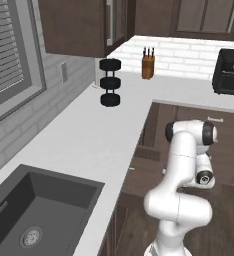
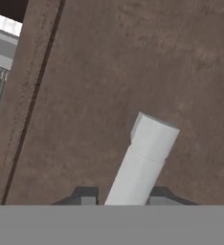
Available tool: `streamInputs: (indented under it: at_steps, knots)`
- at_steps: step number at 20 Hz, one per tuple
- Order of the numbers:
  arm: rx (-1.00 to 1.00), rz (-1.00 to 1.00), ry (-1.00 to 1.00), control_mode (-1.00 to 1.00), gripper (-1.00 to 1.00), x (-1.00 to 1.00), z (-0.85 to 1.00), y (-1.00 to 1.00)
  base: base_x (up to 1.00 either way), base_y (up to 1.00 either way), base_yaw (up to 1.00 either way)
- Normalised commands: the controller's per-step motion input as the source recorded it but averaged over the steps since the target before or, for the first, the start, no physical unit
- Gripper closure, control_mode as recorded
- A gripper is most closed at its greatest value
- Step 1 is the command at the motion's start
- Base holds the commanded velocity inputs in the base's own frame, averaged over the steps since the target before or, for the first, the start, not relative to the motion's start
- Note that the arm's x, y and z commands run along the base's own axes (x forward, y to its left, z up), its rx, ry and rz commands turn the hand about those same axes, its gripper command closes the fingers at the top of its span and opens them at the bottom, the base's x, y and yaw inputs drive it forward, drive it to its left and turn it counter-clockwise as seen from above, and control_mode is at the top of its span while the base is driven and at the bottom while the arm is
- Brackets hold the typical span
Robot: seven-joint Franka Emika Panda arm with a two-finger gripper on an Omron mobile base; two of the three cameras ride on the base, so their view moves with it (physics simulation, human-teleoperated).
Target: Take a straw from the drawer in front and place it inside the glass cup on the dining counter.
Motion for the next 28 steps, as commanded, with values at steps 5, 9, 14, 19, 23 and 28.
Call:
streamInputs:
  at_steps: [5, 9, 14, 19, 23, 28]
  knots:
    - [0.00, 0.00, 0.00, -1.00, 1.00, -0.70, 0.00, -1.00, 0.00, 0.00, 0.00]
    - [0.00, 0.00, 0.00, -1.00, 1.00, -0.61, 0.00, -1.00, 0.00, 0.00, 0.00]
    - [0.00, 0.00, 0.00, -1.00, 1.00, -0.54, 0.00, -1.00, 0.00, 0.00, 0.00]
    - [0.00, -0.01, 0.02, -1.00, -1.00, -0.42, -0.01, -1.00, 0.00, 0.00, 0.00]
    - [-0.01, -0.07, 0.05, -1.00, -1.00, -0.15, 0.00, -1.00, 0.00, 0.00, 0.00]
    - [-0.22, -0.11, 0.03, -1.00, -1.00, -0.01, -0.01, -0.82, 0.00, 0.00, 0.00]
